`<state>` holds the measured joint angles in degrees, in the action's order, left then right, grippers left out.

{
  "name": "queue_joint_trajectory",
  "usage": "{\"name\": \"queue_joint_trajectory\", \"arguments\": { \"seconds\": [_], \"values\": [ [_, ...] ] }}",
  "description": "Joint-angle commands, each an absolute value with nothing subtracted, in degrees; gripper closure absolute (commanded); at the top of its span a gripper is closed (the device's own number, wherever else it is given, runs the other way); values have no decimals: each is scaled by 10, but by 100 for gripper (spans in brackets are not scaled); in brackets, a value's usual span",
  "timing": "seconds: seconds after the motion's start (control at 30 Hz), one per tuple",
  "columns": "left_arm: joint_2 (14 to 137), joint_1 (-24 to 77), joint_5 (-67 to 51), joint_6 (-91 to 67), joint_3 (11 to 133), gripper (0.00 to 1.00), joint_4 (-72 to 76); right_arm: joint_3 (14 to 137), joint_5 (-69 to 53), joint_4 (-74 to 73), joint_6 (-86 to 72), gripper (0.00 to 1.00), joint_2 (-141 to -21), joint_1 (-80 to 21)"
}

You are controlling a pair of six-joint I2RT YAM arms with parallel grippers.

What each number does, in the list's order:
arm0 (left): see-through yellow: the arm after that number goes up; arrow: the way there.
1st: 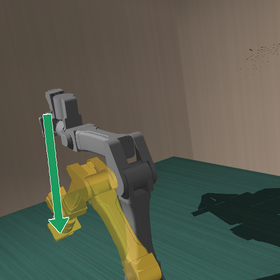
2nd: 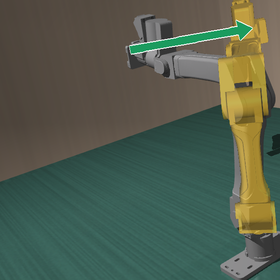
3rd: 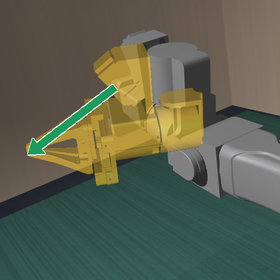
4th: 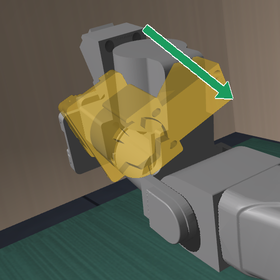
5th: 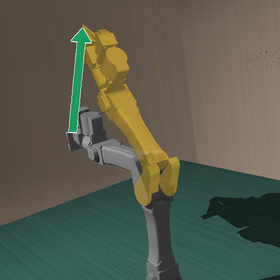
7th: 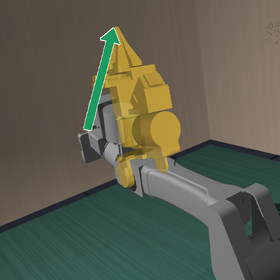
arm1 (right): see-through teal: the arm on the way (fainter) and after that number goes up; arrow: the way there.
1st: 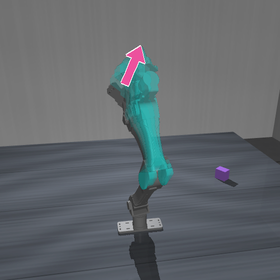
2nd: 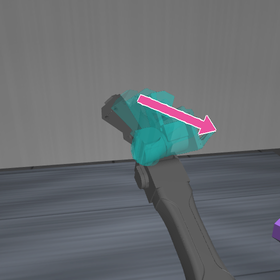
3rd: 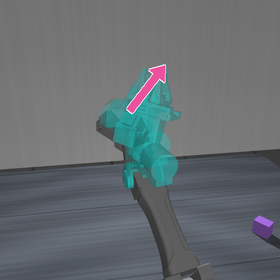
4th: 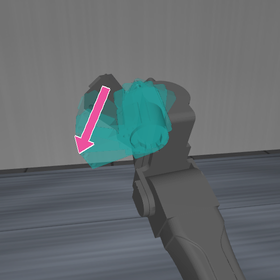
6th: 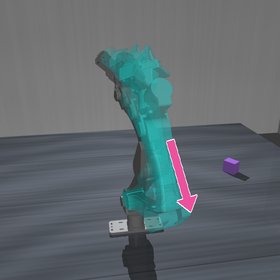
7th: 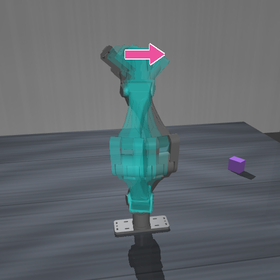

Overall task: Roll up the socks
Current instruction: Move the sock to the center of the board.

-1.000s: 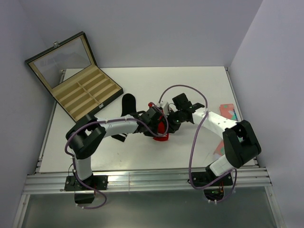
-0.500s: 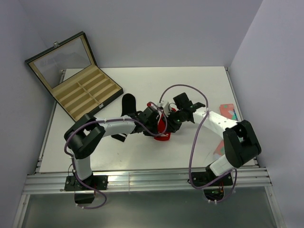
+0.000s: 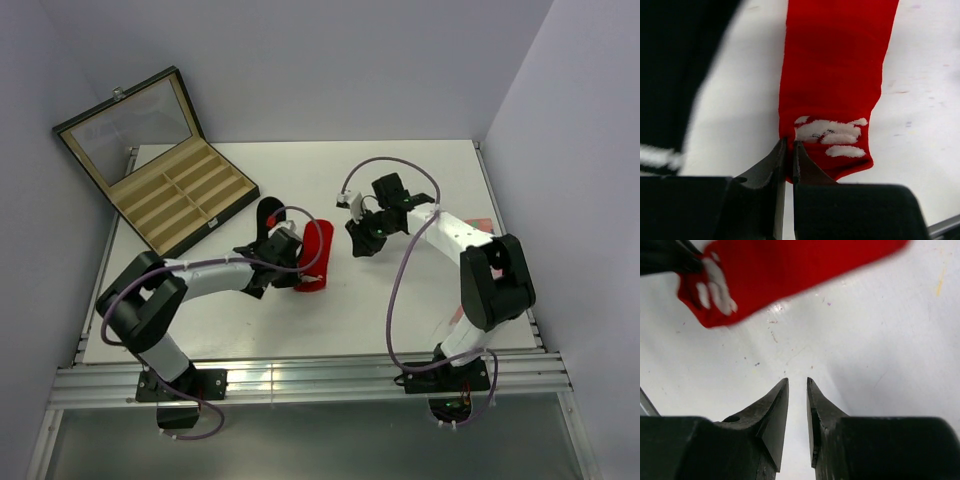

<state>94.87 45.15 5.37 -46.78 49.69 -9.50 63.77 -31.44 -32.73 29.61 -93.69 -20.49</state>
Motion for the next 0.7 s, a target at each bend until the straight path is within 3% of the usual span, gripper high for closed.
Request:
{"name": "queue_joint_trajectory", "arguments": {
  "seconds": [0.0, 0.47, 0.67],
  "values": [
    [900, 442, 109, -490, 465, 100, -156, 679, -333, -337, 308, 72, -960, -208],
    [1008, 440, -5, -400, 577, 100, -209, 531, -398, -222, 374, 71, -839, -294],
    [1023, 429, -22, -383, 602, 100, -234, 533, -395, -188, 336, 69, -815, -358]
  ]
}}
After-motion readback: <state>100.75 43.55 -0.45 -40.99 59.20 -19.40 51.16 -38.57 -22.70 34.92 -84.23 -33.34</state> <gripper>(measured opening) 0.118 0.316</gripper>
